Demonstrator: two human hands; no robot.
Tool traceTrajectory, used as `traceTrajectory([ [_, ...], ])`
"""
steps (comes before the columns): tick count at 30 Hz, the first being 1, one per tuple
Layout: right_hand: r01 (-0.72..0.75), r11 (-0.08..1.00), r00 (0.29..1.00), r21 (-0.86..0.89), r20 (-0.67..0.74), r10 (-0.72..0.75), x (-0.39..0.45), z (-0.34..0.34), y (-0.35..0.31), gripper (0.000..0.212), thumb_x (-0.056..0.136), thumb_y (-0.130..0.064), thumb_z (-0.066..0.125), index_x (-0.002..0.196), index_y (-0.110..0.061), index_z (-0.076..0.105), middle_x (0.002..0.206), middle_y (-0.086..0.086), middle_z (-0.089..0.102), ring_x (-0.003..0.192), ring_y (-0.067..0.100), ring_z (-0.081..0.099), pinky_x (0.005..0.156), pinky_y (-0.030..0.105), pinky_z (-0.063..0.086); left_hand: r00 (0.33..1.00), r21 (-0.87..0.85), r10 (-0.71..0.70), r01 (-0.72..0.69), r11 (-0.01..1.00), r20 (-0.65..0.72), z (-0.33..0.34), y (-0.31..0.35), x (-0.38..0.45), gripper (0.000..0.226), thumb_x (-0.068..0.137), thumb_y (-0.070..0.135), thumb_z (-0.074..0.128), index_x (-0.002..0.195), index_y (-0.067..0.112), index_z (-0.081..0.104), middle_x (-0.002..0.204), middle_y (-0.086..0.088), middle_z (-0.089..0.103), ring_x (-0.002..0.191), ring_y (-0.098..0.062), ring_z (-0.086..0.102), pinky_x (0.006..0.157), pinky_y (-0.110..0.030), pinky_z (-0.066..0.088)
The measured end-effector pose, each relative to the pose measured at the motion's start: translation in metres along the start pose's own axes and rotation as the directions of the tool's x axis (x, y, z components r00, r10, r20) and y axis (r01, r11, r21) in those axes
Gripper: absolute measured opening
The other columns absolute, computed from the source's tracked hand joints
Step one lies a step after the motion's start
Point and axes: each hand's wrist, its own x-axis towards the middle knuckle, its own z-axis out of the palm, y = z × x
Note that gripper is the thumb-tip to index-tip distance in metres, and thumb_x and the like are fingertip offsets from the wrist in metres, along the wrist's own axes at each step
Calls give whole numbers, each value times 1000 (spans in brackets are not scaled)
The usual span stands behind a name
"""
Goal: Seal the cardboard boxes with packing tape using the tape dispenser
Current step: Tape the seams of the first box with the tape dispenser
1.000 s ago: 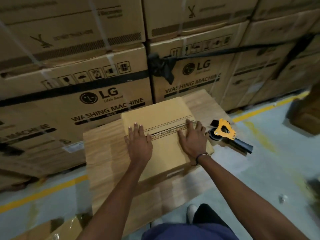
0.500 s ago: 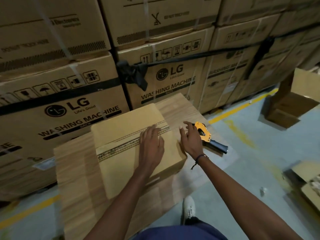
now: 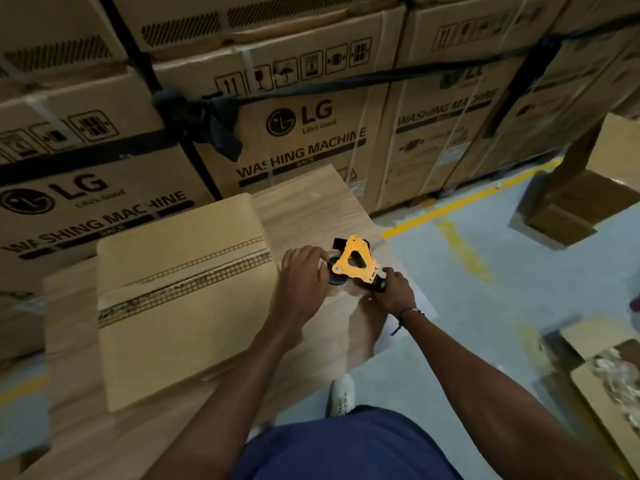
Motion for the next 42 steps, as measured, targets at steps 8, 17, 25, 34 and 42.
traceTrajectory([
  [8,139,965,987,-223,110,-117,20,6,4,41,104,-45,50,123,-8,48,122,19,58,113,43,55,88,48,42,996,5,-69,69,998,57,19,-13,-3,12,98,10,56,103,20,61,104,6,61,103,-18,52,96,-34,40],
  [17,208,910,937,358,192,-290,34,-57,-61,43,88,-56,49,85,-18,70,84,4,72,80,26,65,74,41,48,974,-161,-199,180,971,-110,10,-8,-1,18,104,9,44,106,17,60,106,4,59,98,-13,56,81,-25,42],
  [25,-1,611,672,792,453,-586,21,-139,-173,40,74,-48,52,83,-9,51,61,-2,42,51,12,33,50,27,25,725,-759,-688,428,490,-35,-24,-9,28,13,106,7,48,101,3,59,100,-13,70,84,-22,74,67,-27,61],
  [34,150,630,430,762,524,-736,-40,-141,-278,62,101,-66,33,87,-10,54,70,2,41,57,14,34,54,25,33,533,-756,-558,285,-589,636,-154,-66,28,52,106,44,48,119,-6,58,102,-21,72,92,-28,69,79,-40,58],
  [42,202,675,316,710,605,-731,-95,-85,-355,59,105,-61,30,91,-7,51,72,3,43,58,12,32,48,19,32,435,-894,-821,406,-187,370,-219,-119,-28,16,99,-11,52,90,-3,63,76,-11,68,67,-13,64,57,-20,58],
])
